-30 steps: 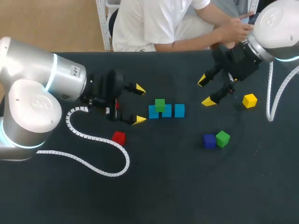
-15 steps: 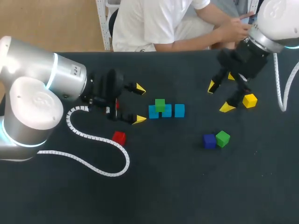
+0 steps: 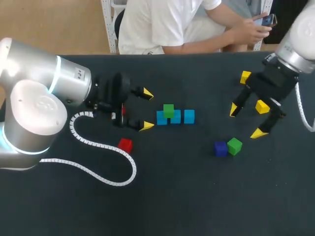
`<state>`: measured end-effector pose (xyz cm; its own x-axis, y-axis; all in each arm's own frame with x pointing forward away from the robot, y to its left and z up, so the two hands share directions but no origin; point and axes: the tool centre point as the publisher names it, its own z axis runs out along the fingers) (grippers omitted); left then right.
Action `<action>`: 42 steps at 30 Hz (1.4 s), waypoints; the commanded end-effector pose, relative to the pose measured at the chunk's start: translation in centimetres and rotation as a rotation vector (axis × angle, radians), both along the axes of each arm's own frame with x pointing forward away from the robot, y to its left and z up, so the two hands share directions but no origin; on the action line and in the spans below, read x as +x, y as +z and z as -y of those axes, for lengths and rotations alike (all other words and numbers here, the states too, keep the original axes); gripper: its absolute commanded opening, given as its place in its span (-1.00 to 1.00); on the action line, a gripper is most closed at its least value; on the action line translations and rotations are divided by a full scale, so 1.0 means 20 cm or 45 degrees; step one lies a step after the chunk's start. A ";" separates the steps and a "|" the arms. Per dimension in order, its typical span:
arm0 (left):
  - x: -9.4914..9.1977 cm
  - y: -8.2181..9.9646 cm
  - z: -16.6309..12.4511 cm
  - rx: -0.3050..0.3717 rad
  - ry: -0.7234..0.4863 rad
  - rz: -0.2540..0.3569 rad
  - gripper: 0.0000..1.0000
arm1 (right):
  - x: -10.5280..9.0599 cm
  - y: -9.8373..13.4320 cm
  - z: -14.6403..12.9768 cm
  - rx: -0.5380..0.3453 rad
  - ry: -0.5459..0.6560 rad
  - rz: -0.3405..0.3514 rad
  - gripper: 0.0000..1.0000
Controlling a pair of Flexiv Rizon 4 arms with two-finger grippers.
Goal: Place the blue cubes, place green cubes on the blue cubes, place the yellow cubes on the green cubes, then place the red cubes on the yellow cubes, and place purple cube on the red cubes.
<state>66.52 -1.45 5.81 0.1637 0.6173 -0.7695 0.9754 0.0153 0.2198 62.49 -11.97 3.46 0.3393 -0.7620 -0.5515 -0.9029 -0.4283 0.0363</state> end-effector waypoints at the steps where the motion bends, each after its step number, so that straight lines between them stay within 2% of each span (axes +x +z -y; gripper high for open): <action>1: 0.00 0.00 0.00 -0.006 -0.001 0.004 1.00 | -0.04 -0.01 0.03 0.052 -0.004 0.071 1.00; 10: 0.00 0.00 0.00 -0.006 -0.001 0.004 1.00 | 0.00 -0.07 -0.05 0.085 0.042 0.068 1.00; 17: 0.00 0.00 0.00 -0.006 -0.001 0.004 1.00 | -0.02 -0.12 -0.07 0.092 0.150 -0.026 1.00; 24: 0.00 0.00 0.00 -0.006 -0.001 0.004 1.00 | -0.04 -0.12 -0.08 0.095 0.201 -0.043 1.00; 42: 0.00 0.00 0.00 -0.006 -0.001 0.004 1.00 | -0.14 -0.16 -0.08 0.123 0.174 -0.041 1.00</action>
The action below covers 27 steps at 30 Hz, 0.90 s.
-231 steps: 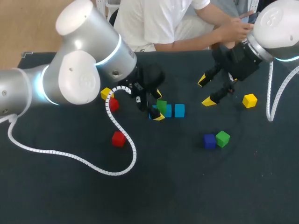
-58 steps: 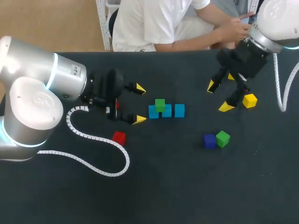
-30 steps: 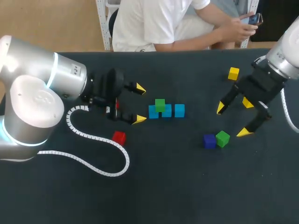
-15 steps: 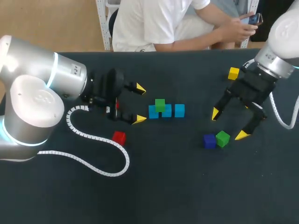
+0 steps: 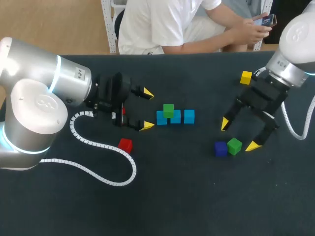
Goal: Place the blue cubes, place green cubes on the blue cubes, place the yellow cubes on the green cubes, then place the red cubes on the yellow cubes, and place purple cube on the red cubes.
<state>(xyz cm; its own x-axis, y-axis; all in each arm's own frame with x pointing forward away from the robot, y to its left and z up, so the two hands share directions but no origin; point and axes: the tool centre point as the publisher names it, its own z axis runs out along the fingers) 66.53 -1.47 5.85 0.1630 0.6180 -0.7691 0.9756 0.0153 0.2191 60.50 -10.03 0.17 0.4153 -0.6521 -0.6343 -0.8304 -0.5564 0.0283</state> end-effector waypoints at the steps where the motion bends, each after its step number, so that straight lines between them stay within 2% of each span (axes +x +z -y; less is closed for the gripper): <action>1: 0.00 -0.01 -0.01 -0.007 -0.001 0.005 1.00 | -0.04 0.00 0.01 0.006 -0.011 0.013 1.00; 2: 0.00 -0.01 -0.01 -0.007 -0.001 0.005 1.00 | -0.04 0.00 0.01 0.006 -0.012 0.012 1.00; 4: 0.00 -0.01 -0.01 -0.007 -0.001 0.005 1.00 | -0.04 -0.01 0.01 0.009 -0.014 0.012 0.87; 5: 0.00 -0.01 -0.01 -0.007 -0.001 0.005 1.00 | -0.04 -0.01 0.01 0.009 -0.014 0.012 0.76; 9: 0.00 -0.01 -0.01 -0.007 -0.001 0.005 1.00 | -0.04 -0.03 0.00 0.012 -0.014 0.010 0.49; 11: 0.00 -0.01 -0.01 -0.007 -0.001 0.005 1.00 | -0.04 -0.04 -0.01 0.011 -0.014 0.009 0.11; 12: 0.00 -0.01 -0.01 -0.007 -0.001 0.005 1.00 | -0.04 -0.04 -0.01 0.011 -0.016 0.009 0.00; 13: 0.00 -0.01 -0.01 -0.007 -0.001 0.005 1.00 | -0.04 -0.04 -0.01 0.012 -0.017 0.008 0.00; 15: 0.00 -0.01 -0.01 -0.007 -0.001 0.005 1.00 | -0.04 -0.05 -0.01 0.013 -0.021 0.007 0.20; 16: 0.00 -0.01 -0.01 -0.007 -0.001 0.005 1.00 | -0.04 -0.05 -0.01 0.014 -0.023 0.007 0.23; 18: 0.00 -0.01 -0.01 -0.007 -0.001 0.005 1.00 | -0.04 -0.05 -0.02 0.017 -0.027 0.010 -0.01; 20: 0.00 -0.01 -0.01 -0.007 -0.001 0.005 1.00 | -0.04 -0.05 -0.02 0.021 -0.031 0.016 -0.15; 21: 0.00 -0.01 -0.01 -0.007 -0.001 0.005 1.00 | -0.04 -0.05 -0.02 0.021 -0.036 0.021 -0.29; 23: 0.00 -0.01 -0.01 -0.007 -0.001 0.005 1.00 | -0.03 -0.04 -0.01 0.021 -0.048 0.033 -1.00; 27: 0.00 -0.01 -0.01 -0.007 -0.001 0.005 1.00 | -0.02 -0.03 0.00 0.029 -0.082 0.049 -1.00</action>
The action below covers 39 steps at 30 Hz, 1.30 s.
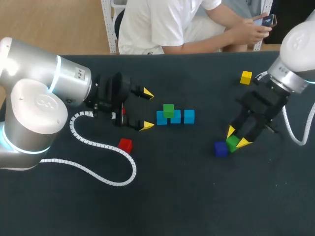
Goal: Place the blue cubes, place green cubes on the blue cubes, place the yellow cubes on the green cubes, then place the red cubes on the yellow cubes, and place purple cube on the red cubes.
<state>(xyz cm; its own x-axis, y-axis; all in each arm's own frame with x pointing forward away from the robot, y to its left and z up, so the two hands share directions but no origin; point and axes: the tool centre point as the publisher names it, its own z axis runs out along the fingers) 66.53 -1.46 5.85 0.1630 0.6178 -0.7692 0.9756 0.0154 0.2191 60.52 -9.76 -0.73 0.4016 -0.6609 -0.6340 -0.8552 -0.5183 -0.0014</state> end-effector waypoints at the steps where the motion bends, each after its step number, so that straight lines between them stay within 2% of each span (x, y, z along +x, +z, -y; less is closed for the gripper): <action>1: 0.00 -0.01 0.00 -0.007 -0.001 0.005 1.00 | -0.01 0.02 0.02 0.009 -0.035 0.018 -1.00; 5: 0.00 -0.01 0.00 -0.007 -0.001 0.005 1.00 | 0.03 0.04 0.01 -0.065 -0.144 0.006 -1.00; 7: 0.00 -0.01 0.00 -0.007 -0.001 0.005 1.00 | 0.06 0.05 0.01 -0.151 -0.246 -0.027 -1.00; 10: 0.00 -0.01 0.00 -0.007 -0.001 0.005 1.00 | 0.10 0.08 0.01 -0.210 -0.372 -0.076 -1.00; 16: 0.00 -0.01 0.00 -0.007 -0.001 0.005 1.00 | 0.14 0.17 -0.03 -0.164 -0.541 -0.123 -1.00; 19: 0.00 -0.01 0.00 -0.007 -0.001 0.005 1.00 | 0.15 0.22 -0.06 -0.139 -0.579 -0.106 -1.00; 25: 0.00 -0.01 0.00 -0.007 -0.001 0.005 1.00 | 0.17 0.31 -0.12 -0.130 -0.613 -0.017 -1.00; 27: 0.00 -0.01 0.00 -0.007 -0.001 0.005 1.00 | 0.18 0.33 -0.13 -0.114 -0.582 -0.001 -1.00; 39: 0.00 -0.01 0.00 -0.007 -0.001 0.005 1.00 | 0.21 0.46 -0.26 -0.103 -0.664 -0.038 -1.00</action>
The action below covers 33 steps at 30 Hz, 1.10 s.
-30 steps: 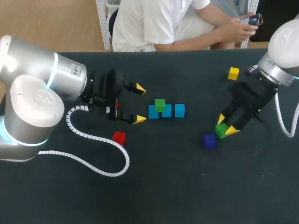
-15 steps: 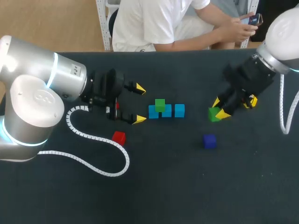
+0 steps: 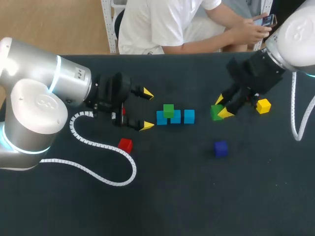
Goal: Place the blue cubes, place green cubes on the blue cubes, place the yellow cubes on the green cubes, then place the red cubes on the yellow cubes, and place purple cube on the red cubes.
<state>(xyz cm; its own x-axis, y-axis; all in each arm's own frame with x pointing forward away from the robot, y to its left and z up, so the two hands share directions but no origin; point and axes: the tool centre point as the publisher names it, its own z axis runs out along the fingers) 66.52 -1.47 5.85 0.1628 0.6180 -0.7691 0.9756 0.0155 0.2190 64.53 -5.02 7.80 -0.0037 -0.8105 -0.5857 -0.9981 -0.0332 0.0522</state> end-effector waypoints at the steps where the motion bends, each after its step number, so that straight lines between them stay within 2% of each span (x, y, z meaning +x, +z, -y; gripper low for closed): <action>1: 0.00 -0.01 0.00 -0.007 -0.001 0.005 1.00 | 0.01 0.04 -0.04 -0.001 -0.026 0.003 -1.00; 2: 0.00 -0.01 0.00 -0.007 -0.001 0.005 1.00 | 0.02 0.05 -0.05 0.027 -0.040 -0.012 -1.00; 8: 0.00 -0.01 0.00 -0.007 -0.001 0.005 1.00 | 0.06 0.08 -0.10 0.035 -0.041 -0.004 -1.00; 28: 0.00 -0.01 0.00 -0.007 -0.001 0.005 1.00 | 0.06 0.08 -0.10 0.035 -0.041 -0.004 -1.00; 33: 0.00 -0.01 0.00 -0.007 -0.001 0.005 1.00 | 0.03 -0.01 -0.18 0.038 -0.025 -0.068 -1.00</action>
<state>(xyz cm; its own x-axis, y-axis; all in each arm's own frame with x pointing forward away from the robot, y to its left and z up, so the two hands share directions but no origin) 66.52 -1.46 5.86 0.1628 0.6180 -0.7691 0.9756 0.0156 0.2191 64.32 -2.03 8.63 -0.0496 -0.7861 -0.6161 -0.9953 -0.0127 0.0963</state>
